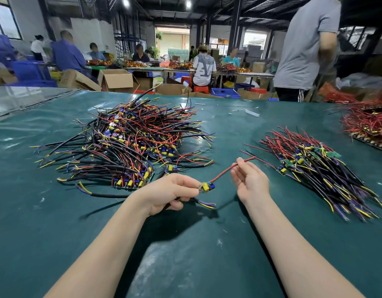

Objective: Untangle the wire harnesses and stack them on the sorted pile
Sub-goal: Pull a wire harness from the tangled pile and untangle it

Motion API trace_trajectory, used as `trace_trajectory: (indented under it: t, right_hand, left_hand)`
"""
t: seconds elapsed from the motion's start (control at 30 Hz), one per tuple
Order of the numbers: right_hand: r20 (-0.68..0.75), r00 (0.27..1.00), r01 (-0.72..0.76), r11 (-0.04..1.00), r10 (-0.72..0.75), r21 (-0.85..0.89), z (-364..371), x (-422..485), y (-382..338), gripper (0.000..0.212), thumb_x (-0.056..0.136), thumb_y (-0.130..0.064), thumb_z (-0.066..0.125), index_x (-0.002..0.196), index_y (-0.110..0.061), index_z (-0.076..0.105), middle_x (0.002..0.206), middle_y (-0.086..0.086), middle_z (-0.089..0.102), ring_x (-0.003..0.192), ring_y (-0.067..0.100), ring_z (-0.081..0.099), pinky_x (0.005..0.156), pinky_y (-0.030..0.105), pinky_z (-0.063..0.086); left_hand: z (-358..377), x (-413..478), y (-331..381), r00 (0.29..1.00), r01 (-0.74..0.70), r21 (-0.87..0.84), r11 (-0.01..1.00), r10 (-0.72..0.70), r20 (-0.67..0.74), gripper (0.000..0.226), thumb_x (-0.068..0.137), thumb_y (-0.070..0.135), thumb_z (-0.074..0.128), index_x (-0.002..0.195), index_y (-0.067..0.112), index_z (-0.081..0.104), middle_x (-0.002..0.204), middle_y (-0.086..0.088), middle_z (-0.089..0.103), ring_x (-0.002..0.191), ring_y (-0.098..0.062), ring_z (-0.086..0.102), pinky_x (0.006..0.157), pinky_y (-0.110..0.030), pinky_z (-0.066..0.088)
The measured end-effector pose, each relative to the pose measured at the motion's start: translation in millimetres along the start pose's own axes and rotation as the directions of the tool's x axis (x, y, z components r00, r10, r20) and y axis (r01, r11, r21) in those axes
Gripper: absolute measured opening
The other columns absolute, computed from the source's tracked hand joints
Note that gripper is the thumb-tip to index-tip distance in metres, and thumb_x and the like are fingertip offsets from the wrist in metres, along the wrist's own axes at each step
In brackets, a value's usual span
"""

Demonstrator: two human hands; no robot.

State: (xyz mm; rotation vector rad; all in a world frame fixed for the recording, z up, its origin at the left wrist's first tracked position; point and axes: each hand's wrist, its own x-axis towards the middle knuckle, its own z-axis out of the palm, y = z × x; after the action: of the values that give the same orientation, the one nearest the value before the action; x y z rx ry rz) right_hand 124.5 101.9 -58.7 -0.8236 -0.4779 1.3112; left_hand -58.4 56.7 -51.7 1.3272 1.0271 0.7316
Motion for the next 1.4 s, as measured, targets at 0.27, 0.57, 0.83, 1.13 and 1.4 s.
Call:
trace_trajectory:
  t: [0.27, 0.57, 0.83, 1.13, 1.4]
  right_hand:
    - [0.029, 0.976, -0.219, 0.974, 0.218, 0.056, 2, -1, -6, 0.027, 0.093, -0.012, 0.051, 0.067, -0.005, 0.054, 0.036, -0.001, 0.054, 0.027, 0.003, 0.048, 0.03, 0.011, 0.038]
    - [-0.019, 0.981, -0.187, 0.965, 0.194, 0.184, 0, 7, -3, 0.032, 0.096, -0.021, 0.047, 0.068, -0.007, 0.051, 0.038, -0.002, 0.056, 0.029, 0.003, 0.051, 0.033, 0.012, 0.041]
    - [0.183, 0.941, -0.262, 0.955, 0.284, -0.137, 14, -10, 14, 0.042, 0.095, -0.036, 0.044, 0.076, -0.001, 0.059, 0.068, 0.011, 0.063, 0.047, 0.013, 0.064, 0.044, 0.02, 0.052]
    - [0.154, 0.963, -0.137, 0.892, 0.222, -0.43, 27, -29, 23, 0.023, 0.085, 0.001, 0.057, 0.064, -0.007, 0.056, 0.045, 0.0, 0.057, 0.04, 0.007, 0.049, 0.04, 0.016, 0.046]
    - [0.167, 0.958, -0.144, 0.896, 0.232, -0.42, 26, -29, 20, 0.024, 0.091, -0.002, 0.05, 0.071, -0.01, 0.06, 0.055, 0.001, 0.054, 0.052, 0.011, 0.05, 0.039, 0.014, 0.045]
  left_hand:
    - [-5, -1, -1, 0.986, -0.019, -0.063, 0.998, 0.029, 0.165, 0.043, 0.09, -0.005, 0.042, 0.095, 0.025, 0.072, 0.06, 0.009, 0.033, 0.049, -0.004, 0.027, 0.038, -0.008, 0.021]
    - [-8, -1, -3, 0.992, 0.046, -0.163, 0.986, -0.026, 0.124, 0.041, 0.088, -0.005, 0.045, 0.091, 0.022, 0.075, 0.058, 0.009, 0.035, 0.047, -0.003, 0.028, 0.035, -0.008, 0.02]
    - [-9, 6, -6, 0.988, 0.055, -0.348, 0.936, -0.102, -0.118, 0.032, 0.093, -0.002, 0.043, 0.097, 0.021, 0.066, 0.051, 0.006, 0.041, 0.039, -0.001, 0.034, 0.03, -0.009, 0.021]
    - [-5, 7, -3, 0.984, 0.072, -0.279, 0.958, -0.114, -0.138, 0.031, 0.092, -0.003, 0.045, 0.097, 0.02, 0.066, 0.048, 0.007, 0.04, 0.037, -0.001, 0.033, 0.03, -0.009, 0.019]
    - [-1, 10, -3, 0.985, 0.083, -0.248, 0.965, -0.117, -0.125, 0.031, 0.092, -0.002, 0.046, 0.1, 0.021, 0.066, 0.049, 0.008, 0.041, 0.038, 0.0, 0.033, 0.03, -0.008, 0.019]
